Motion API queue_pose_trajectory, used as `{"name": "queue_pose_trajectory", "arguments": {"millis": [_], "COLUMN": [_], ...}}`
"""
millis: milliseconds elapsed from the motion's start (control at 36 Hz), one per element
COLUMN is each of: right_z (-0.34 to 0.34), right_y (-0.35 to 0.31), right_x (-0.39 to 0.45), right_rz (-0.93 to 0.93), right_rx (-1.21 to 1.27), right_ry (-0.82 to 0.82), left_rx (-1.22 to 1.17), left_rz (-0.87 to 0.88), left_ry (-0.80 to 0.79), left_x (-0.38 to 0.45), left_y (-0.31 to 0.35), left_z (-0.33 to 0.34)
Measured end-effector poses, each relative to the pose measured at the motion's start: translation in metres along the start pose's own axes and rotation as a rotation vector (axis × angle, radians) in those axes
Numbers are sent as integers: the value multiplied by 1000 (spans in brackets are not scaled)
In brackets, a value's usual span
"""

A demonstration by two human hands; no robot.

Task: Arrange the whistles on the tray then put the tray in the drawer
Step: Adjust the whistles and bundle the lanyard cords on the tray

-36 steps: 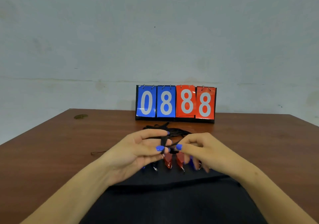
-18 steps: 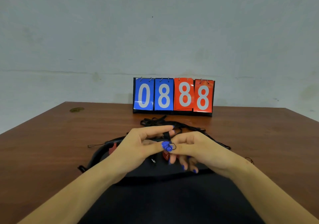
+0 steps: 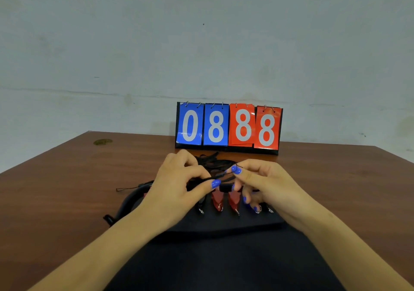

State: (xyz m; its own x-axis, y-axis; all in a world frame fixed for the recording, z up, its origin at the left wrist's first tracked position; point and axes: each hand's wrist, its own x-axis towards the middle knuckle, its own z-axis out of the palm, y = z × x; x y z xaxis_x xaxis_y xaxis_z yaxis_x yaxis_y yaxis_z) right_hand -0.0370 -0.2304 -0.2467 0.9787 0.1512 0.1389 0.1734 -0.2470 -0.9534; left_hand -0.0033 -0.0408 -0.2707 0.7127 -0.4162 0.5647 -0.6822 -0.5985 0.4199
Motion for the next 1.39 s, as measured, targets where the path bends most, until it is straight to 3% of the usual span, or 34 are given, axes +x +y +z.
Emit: {"name": "queue_pose_trajectory", "arguments": {"millis": [194,361,583,1139,1389], "right_z": [-2,-7,-16,-79,-104], "right_y": [0,-3,-9,9,33], "right_x": [1,0,0,10,17], "right_rz": [-27,-4,25,-10,40], "right_rx": [140,390,599,849,783], "right_ry": [63,30,100,649,881], "left_rx": [101,19,106,349,150], "left_rz": [88,109,244,27,-212], "left_ry": [-2,-73,-11,99,-46], "left_x": [-1,-2,5,16,16], "left_y": [-7,-6,-16,-74,-76], "left_z": [3,3,-10,-39,-58]}}
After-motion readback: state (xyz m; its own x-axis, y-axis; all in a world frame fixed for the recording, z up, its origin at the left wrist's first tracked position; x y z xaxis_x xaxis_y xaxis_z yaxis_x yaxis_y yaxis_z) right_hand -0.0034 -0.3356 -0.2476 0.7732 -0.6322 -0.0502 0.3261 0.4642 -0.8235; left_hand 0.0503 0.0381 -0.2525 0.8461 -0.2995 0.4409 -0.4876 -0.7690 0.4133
